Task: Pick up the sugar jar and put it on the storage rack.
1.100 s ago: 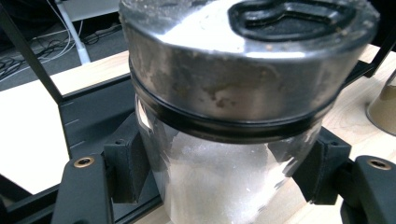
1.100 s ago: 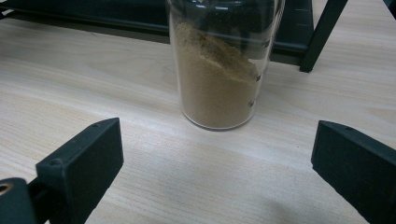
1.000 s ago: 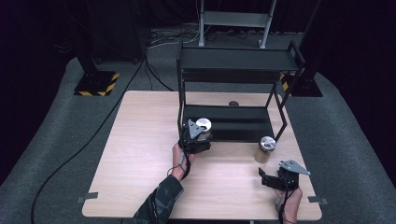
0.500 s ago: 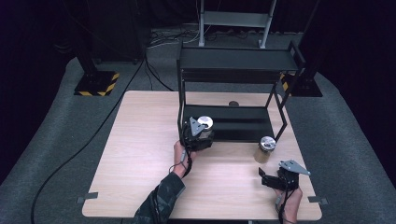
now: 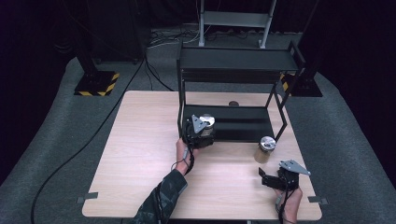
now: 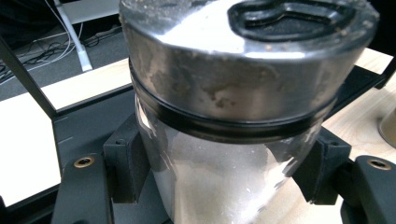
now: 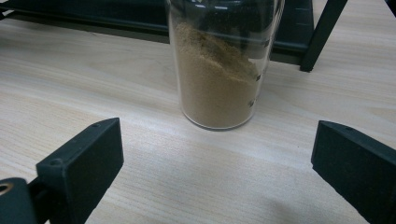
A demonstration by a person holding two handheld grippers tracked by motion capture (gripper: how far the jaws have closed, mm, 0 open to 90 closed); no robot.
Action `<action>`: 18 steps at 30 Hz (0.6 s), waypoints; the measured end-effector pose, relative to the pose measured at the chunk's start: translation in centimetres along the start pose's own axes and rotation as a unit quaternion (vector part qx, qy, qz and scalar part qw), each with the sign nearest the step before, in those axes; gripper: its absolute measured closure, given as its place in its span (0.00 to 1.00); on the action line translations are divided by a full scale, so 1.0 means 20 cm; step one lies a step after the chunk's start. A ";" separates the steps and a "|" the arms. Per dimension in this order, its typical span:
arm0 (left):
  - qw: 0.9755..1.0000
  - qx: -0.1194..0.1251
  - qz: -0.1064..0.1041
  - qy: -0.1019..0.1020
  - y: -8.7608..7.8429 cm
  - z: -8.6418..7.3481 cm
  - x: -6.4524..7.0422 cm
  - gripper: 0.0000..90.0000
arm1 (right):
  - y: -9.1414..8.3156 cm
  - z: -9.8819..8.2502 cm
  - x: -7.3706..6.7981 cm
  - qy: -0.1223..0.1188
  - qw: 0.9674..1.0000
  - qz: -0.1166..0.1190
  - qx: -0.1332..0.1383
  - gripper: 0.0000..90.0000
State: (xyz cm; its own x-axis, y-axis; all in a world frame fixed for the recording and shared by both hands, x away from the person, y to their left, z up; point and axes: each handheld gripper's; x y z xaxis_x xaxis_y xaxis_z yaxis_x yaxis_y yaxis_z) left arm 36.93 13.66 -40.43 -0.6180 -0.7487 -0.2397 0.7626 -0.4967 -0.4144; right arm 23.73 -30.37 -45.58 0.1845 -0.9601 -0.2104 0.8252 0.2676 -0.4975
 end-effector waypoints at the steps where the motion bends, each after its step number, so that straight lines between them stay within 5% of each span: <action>1: 1.000 0.000 0.000 0.001 0.00 0.00 0.00 0.34 | 0.00 0.00 0.00 0.000 1.000 0.000 0.000 0.01; 18: 1.000 -0.001 0.003 0.008 0.07 0.04 -0.01 0.34 | 0.00 0.00 0.00 0.000 1.000 0.002 0.000 0.01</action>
State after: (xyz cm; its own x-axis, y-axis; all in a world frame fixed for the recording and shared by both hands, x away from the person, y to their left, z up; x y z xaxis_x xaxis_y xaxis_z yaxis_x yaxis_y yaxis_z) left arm 38.21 12.73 -40.22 -0.6167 -0.7446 -0.2554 0.7655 -0.4915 -0.4153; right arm 23.73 -30.43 -45.60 0.1871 -0.9592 -0.2121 0.8249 0.2706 -0.4962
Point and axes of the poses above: each handheld gripper's, and its own axes: y roughly forward along the jaws, z roughly out of its top, x roughly to its right, and after that the axes turned 12 degrees about y, right-handed
